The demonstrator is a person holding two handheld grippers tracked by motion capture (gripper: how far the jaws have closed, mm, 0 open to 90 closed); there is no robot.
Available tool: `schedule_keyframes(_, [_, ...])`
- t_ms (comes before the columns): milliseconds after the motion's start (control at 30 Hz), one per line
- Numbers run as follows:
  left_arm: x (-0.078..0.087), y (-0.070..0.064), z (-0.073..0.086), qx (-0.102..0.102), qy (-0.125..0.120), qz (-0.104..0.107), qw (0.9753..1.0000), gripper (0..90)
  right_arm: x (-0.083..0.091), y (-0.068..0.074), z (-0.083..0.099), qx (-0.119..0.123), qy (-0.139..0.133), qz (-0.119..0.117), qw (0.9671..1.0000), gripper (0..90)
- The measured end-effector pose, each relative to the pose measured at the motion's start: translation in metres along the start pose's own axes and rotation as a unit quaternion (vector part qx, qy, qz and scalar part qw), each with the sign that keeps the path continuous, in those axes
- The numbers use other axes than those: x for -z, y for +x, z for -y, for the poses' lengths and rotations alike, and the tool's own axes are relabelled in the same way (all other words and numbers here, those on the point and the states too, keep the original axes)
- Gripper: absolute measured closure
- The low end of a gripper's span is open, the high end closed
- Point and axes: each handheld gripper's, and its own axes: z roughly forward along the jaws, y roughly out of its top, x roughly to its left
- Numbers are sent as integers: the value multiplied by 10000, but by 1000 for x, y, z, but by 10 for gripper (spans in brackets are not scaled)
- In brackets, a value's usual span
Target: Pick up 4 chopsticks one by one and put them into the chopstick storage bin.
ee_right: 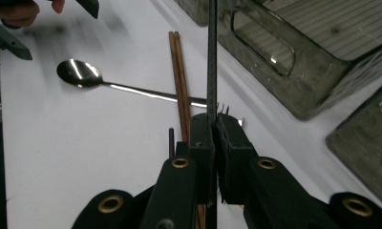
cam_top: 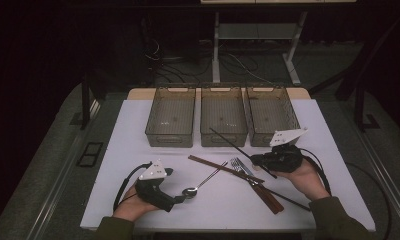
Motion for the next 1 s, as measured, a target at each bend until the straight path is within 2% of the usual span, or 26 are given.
schedule_keyframes(300, [0,-1,0,53,-12,3,10000,0,-15,1,-15,-43,-18,10,10000,855])
schedule_keyframes(433, [0,-1,0,55,-15,8,10000,0,-21,2,-22,-70,-2,95,9999,856])
schedule_keyframes(733, [0,0,0,80,-20,2,10000,0,-32,0,-35,-272,-10,169,9995,856])
schedule_keyframes(1000, [0,0,0,75,-20,17,10000,0,-43,-1,-60,-321,-87,244,9991,855])
